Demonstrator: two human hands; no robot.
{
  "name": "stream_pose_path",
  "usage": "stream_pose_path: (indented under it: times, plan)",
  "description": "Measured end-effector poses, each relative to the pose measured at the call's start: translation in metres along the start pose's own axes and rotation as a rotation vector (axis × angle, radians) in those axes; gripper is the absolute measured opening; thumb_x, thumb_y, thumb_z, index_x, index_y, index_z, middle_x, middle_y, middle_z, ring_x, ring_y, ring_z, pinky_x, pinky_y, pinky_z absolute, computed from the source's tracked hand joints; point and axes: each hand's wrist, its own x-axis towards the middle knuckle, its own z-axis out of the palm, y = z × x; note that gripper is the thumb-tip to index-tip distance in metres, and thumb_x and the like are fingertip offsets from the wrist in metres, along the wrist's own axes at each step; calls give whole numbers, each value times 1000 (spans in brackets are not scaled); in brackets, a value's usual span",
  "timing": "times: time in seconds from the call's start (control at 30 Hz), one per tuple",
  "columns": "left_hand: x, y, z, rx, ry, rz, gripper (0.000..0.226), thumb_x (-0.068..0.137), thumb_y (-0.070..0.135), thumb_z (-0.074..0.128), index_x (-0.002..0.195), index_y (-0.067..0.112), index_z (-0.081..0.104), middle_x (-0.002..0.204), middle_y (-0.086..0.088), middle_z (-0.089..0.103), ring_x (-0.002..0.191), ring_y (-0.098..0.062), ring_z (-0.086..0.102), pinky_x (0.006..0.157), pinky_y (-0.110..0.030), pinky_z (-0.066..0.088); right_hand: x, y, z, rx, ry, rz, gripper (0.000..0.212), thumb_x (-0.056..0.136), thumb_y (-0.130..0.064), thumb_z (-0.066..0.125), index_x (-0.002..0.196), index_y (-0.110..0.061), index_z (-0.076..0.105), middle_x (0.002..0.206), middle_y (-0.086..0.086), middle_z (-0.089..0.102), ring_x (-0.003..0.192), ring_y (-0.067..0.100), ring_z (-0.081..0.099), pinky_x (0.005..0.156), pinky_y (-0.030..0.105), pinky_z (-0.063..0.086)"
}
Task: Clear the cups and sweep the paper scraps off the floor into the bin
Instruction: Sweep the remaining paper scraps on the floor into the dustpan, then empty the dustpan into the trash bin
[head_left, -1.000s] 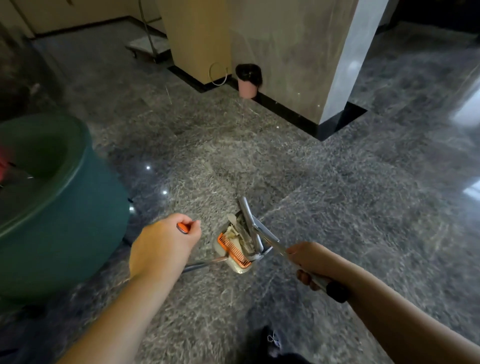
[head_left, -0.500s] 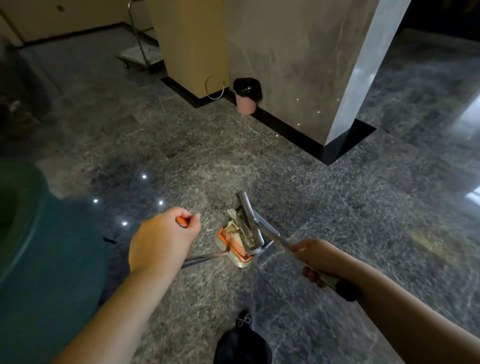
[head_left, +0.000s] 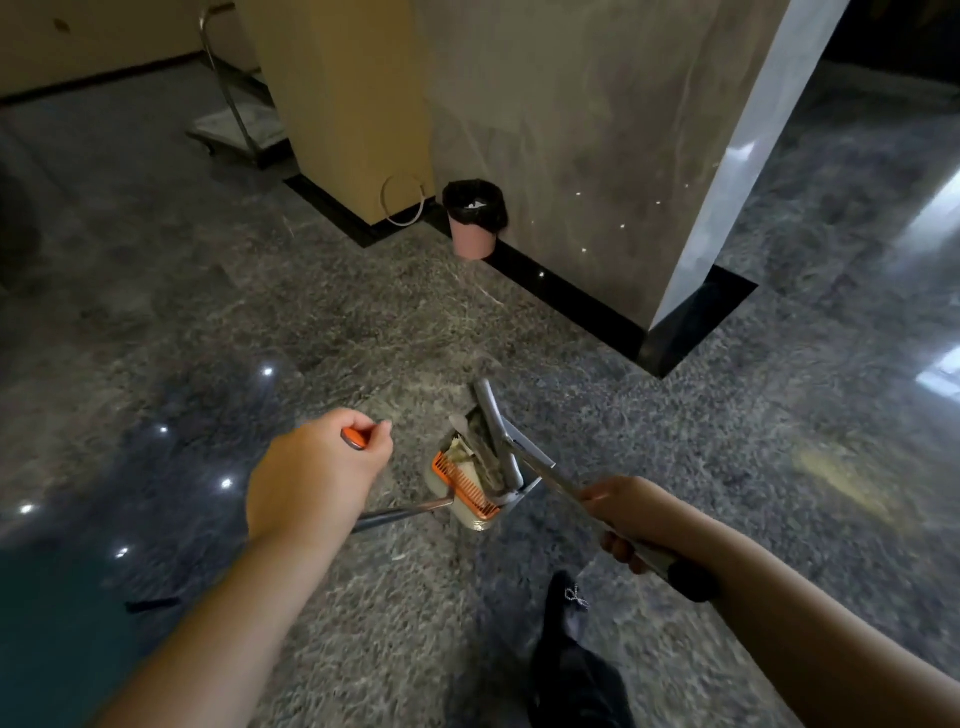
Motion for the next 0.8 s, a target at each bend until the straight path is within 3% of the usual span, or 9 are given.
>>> stream_pose_path:
  times: [0.23, 0.53, 0.7, 0.8]
  plan:
    - [133, 64, 55, 30, 31, -28, 25, 87, 51, 62, 82, 28, 70, 69, 5, 67, 65, -22, 59, 55, -31, 48, 115, -90, -84, -54, -21, 6, 22, 97, -15, 42, 114, -11, 56, 53, 9, 52, 36, 16, 44, 35, 19, 35]
    - [277, 127, 94, 5, 66, -102, 23, 88, 51, 62, 85, 29, 70, 71, 7, 64, 66, -17, 51, 56, -28, 39, 209, -208, -170, -122, -53, -17, 28, 98, -9, 39, 121, -10, 55, 53, 7, 51, 32, 12, 44, 34, 18, 35]
    - [378, 147, 120, -11, 93, -102, 22, 87, 50, 63, 86, 29, 71, 79, 2, 71, 79, -28, 64, 63, -33, 48, 284, -279, -206, -187, -109, 1, 22, 100, -14, 36, 108, -7, 55, 48, 3, 51, 37, 12, 45, 40, 21, 38]
    - [434, 159, 133, -27, 82, -96, 22, 87, 48, 63, 83, 28, 70, 67, 8, 64, 72, -25, 61, 61, -32, 49, 324, -315, -222, -141, -73, -9, 26, 99, -14, 38, 118, -9, 55, 50, 6, 50, 34, 12, 43, 36, 19, 36]
